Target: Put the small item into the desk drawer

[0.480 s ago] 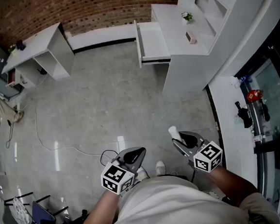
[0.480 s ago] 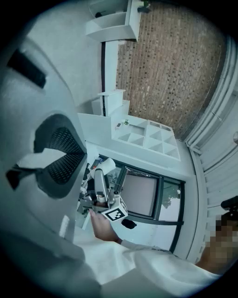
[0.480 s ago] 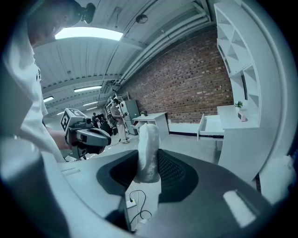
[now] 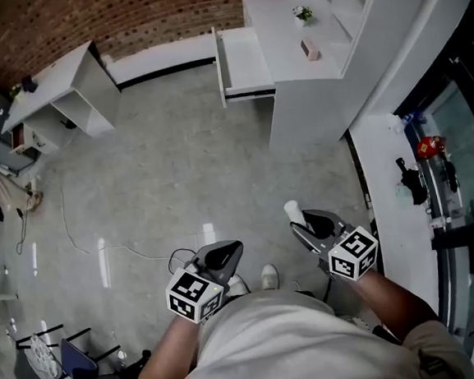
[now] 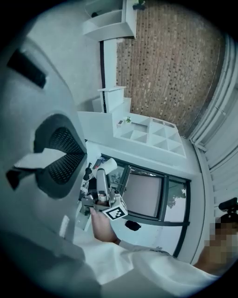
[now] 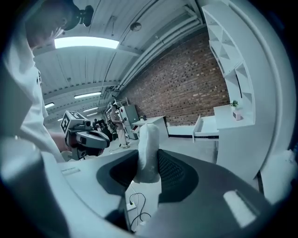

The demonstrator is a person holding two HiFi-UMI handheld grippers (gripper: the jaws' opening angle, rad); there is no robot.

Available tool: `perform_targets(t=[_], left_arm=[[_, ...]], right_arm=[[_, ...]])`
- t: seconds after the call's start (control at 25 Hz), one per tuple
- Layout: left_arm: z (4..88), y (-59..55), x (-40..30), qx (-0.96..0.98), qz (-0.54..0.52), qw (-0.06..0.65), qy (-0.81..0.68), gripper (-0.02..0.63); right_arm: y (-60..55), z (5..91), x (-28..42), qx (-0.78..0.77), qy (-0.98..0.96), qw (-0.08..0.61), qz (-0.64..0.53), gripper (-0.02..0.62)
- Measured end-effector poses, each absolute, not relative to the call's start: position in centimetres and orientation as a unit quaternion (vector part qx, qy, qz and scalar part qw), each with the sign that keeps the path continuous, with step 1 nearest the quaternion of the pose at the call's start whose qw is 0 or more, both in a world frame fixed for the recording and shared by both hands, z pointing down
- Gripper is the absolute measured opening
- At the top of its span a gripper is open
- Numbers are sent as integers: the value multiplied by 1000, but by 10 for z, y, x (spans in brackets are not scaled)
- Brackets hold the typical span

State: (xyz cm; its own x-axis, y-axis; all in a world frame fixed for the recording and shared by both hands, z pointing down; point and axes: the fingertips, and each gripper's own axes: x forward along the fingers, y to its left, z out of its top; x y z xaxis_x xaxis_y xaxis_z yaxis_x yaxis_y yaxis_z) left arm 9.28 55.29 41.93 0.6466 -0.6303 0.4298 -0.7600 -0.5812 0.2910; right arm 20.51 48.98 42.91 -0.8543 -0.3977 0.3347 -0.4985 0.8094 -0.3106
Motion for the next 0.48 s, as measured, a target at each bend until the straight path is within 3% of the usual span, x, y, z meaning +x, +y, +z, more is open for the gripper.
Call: perform_targets(t=[0.48], left_arm=[[418,517,144,885,151,223,-380,6]], right_arm=[[439,430,247,257,-942,109,186,137]])
